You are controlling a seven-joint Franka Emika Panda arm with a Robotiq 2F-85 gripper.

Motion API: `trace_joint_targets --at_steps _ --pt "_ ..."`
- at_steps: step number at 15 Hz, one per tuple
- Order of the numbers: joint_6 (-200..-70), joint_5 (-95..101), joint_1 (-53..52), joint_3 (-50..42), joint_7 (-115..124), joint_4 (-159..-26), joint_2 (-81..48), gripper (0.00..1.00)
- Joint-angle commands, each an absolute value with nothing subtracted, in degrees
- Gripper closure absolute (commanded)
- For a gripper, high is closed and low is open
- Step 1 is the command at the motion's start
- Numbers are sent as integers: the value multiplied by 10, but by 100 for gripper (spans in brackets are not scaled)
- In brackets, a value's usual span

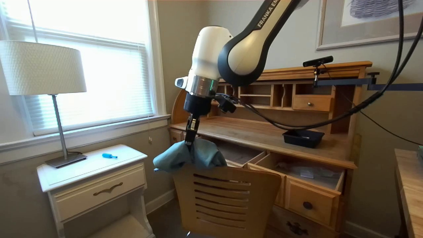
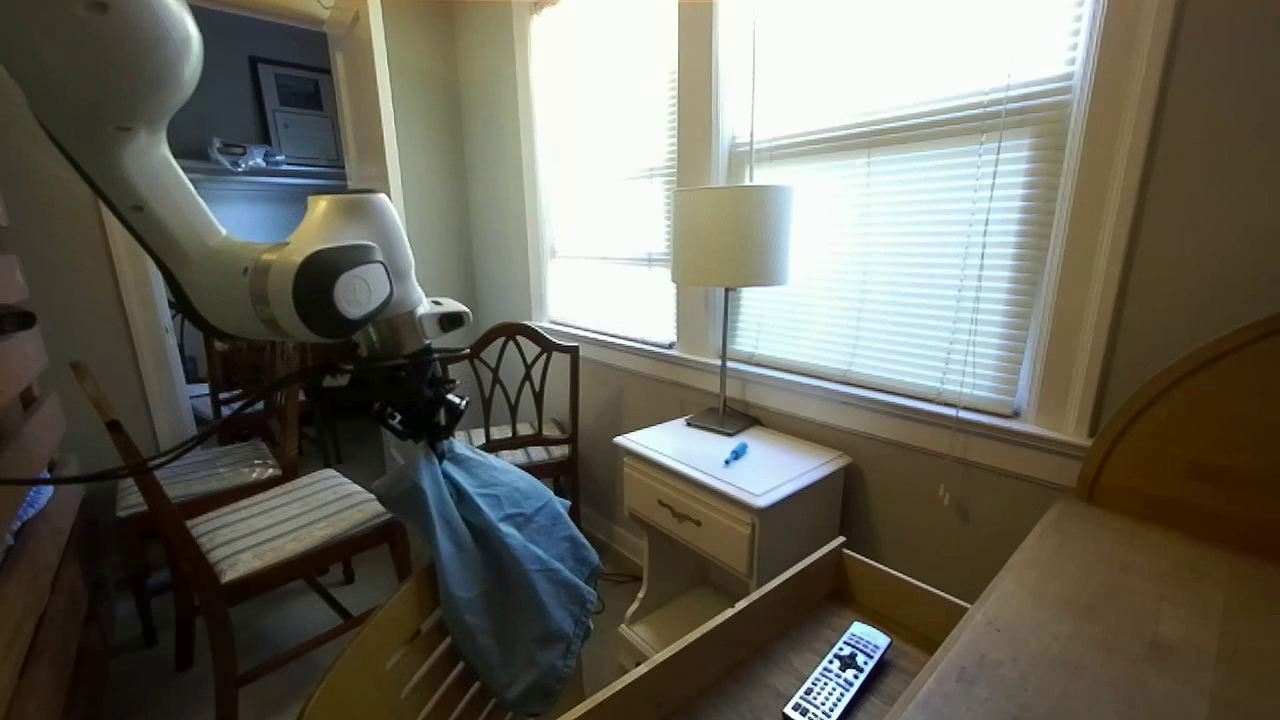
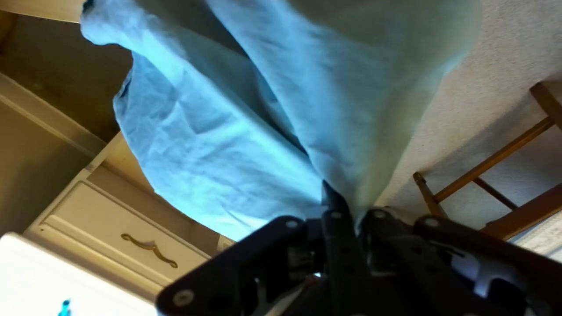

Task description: Pick up the blue cloth and put it on the chair

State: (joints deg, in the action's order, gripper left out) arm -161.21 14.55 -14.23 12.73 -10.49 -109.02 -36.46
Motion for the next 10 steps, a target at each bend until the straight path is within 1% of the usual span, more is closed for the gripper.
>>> trace_joint_targets --at_steps 1,6,10 --pt "-1601 116 -116 172 -173 -1024 -439 99" --pt "-1541 102 -80 239 -282 -932 -543 99" --pt "-1465 98 -75 260 -346 -862 -604 99"
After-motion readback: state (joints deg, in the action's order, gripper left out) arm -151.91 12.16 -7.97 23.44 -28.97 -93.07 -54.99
